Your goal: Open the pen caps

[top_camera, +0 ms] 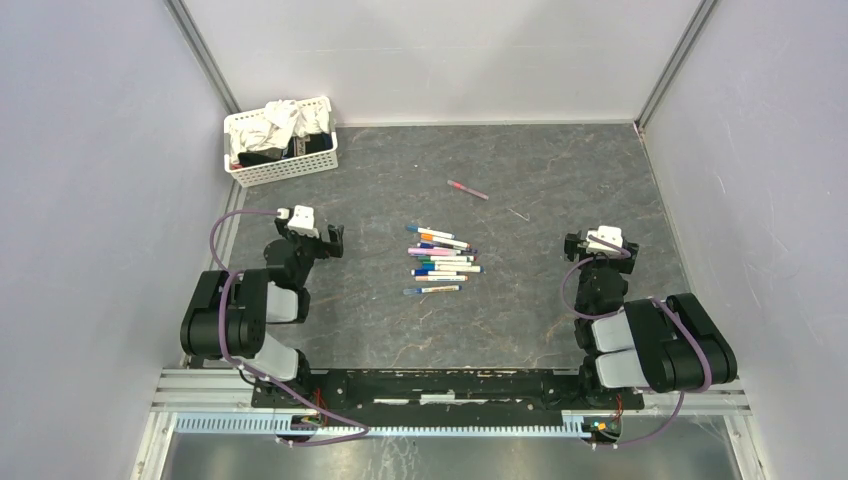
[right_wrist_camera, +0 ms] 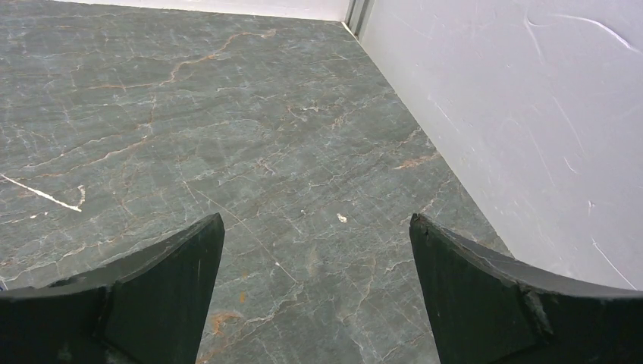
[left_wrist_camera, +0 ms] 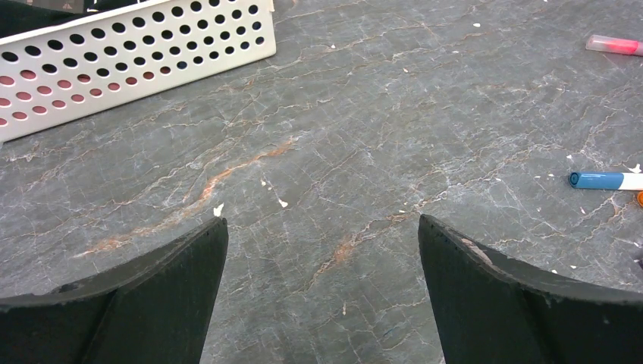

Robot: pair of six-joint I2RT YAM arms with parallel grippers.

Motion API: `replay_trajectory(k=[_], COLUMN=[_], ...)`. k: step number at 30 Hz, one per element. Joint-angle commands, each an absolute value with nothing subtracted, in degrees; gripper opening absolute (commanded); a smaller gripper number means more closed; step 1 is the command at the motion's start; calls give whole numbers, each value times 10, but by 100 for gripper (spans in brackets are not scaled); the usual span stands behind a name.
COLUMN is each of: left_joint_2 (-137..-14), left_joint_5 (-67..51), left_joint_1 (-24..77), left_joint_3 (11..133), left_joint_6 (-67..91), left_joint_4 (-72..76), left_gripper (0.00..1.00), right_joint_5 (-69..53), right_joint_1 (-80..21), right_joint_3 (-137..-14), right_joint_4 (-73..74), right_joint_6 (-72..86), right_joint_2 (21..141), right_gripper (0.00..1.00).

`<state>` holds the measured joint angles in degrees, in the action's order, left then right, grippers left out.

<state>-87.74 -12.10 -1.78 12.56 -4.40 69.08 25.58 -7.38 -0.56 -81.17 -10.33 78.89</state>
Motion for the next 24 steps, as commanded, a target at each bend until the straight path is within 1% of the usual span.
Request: replay_trajectory(k=[1, 8, 10, 12, 13, 14, 15, 18, 21, 23, 24], left_joint_2=[-878, -878, -875, -866, -862, -850, -830, -793, -777, -775, -778], left_joint_5=[-120, -126, -122, -111, -111, -103, -93, -112, -142, -183, -201], left_joint_1=[-18, -19, -26, -29, -31, -35, -39, -50, -58, -66, -70], left_joint_3=[123, 123, 128, 136, 137, 149, 175, 276, 351, 406, 435], left_joint_6=[-20, -17, -10, -4, -2, 11, 22, 5, -23, -37, -44], left_joint_4=[705, 706, 699, 671, 676, 644, 582, 376, 246, 151, 100], left_gripper=[100, 100, 100, 100, 100, 100, 100, 100, 100, 100, 100], right_joint_5=[253, 255, 271, 243, 256, 270, 271, 278, 230, 240, 246], right_joint_1=[-75, -75, -74, -74, -84, -88, -89, -89, -88, -87, -85], right_joint_3=[60, 60, 55, 50, 38, 19, -5, -64, -92, -116, -143], right_joint_4=[-824, -827, -805, -790, -751, -689, -625, -492, -437, -399, -350], right_joint_6=[-95, -95, -86, -102, -106, -100, -97, -51, 20, 90, 116], right_joint_2=[782, 782, 769, 753, 729, 706, 682, 622, 579, 575, 577], right_gripper=[98, 98, 98, 98, 98, 98, 98, 98, 98, 98, 98])
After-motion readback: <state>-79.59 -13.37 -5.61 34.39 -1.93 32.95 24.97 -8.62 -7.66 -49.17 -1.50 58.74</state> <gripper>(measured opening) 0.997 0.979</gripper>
